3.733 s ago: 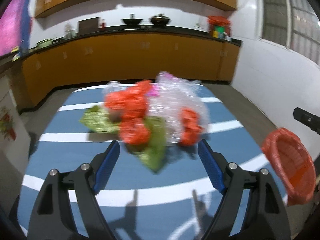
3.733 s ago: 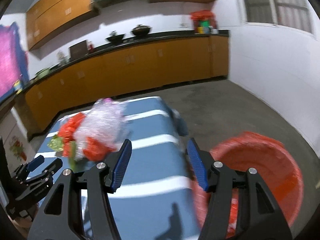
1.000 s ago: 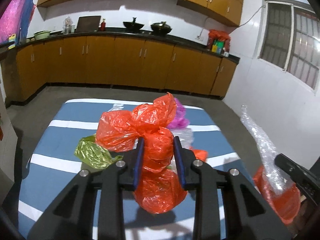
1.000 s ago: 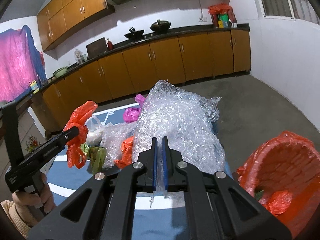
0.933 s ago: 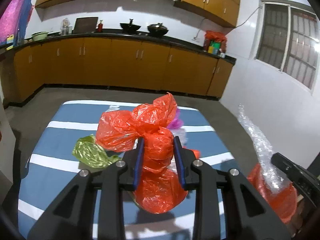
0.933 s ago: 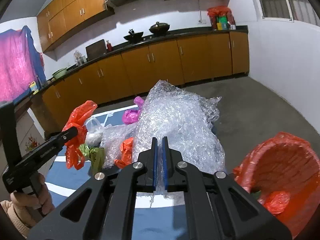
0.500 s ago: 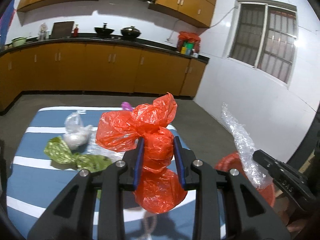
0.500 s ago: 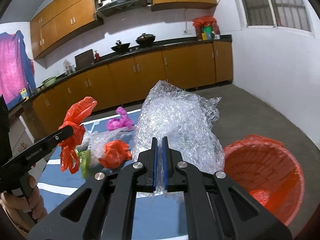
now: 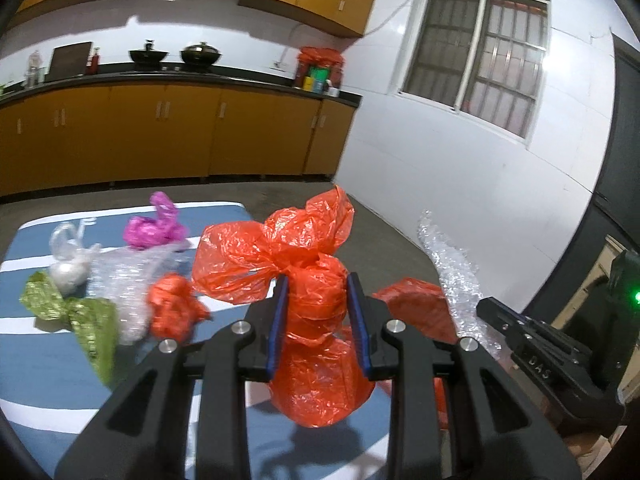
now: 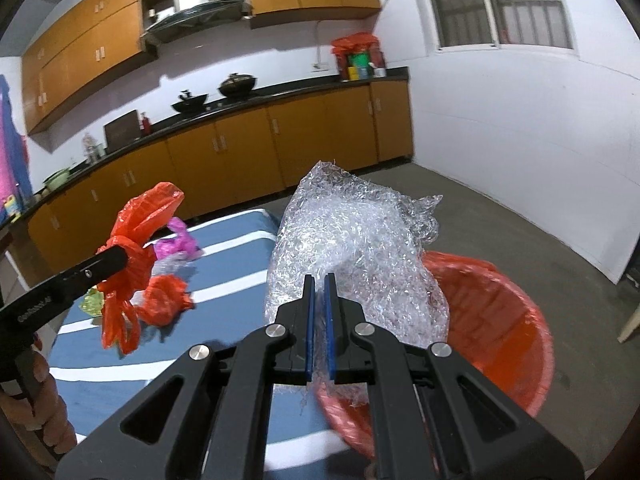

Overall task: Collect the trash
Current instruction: 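Carry the bubble wrap and red bag over the red wastebasket, then open both tools to drop the bubble wrap and red bag into the wastebasket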

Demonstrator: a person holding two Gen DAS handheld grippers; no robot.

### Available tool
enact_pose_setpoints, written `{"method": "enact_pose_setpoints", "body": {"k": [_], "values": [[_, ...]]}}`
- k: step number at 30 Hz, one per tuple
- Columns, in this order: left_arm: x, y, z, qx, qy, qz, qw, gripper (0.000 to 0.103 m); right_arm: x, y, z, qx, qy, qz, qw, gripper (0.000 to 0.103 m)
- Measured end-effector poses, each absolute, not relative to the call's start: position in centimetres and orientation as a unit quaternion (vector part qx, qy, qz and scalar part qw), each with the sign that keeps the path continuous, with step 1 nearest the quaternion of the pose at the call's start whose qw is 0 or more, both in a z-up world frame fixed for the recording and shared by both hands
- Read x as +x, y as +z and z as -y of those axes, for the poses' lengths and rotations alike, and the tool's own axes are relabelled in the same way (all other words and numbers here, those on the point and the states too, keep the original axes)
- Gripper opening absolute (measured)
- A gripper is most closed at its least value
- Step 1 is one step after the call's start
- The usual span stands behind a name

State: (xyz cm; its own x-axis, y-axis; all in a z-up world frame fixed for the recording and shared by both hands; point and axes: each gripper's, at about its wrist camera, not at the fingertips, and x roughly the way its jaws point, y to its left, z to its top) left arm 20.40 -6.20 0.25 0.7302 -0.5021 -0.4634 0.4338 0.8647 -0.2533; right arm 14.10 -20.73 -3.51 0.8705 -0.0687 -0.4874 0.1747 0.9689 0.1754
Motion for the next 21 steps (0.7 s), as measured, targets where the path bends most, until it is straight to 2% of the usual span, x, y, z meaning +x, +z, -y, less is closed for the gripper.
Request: {"method": "enact_pose_setpoints", "body": {"k": [21], "values": [[21.0,-3.3,18.0,-0.025,-0.365,-0.314,0.876,0.029,11.6,-5.6,27.5,0.154,-0.135,-0.258,0.944,0.005]]}}
